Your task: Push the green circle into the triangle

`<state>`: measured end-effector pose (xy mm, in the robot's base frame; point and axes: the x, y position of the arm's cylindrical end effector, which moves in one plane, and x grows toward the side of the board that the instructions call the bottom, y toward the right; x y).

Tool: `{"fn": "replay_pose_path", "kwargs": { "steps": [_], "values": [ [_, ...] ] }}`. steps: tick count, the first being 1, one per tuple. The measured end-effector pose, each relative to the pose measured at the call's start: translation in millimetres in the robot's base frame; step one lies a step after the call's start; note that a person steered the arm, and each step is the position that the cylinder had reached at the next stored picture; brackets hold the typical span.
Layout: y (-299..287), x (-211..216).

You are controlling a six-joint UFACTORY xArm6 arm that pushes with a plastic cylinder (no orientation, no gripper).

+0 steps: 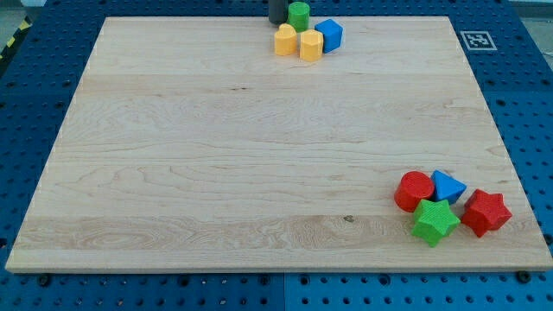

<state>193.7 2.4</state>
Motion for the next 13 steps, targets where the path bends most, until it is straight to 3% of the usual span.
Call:
{"fn": "replay_pose_path", "kwargs": {
  "steps": [6, 8, 10, 12, 13],
  "values": [
    [95.7, -2.2],
    [171.5, -2.4],
    [173.6, 3.4],
    [173.6, 45.5],
    [173.6, 91.6]
  ]
}}
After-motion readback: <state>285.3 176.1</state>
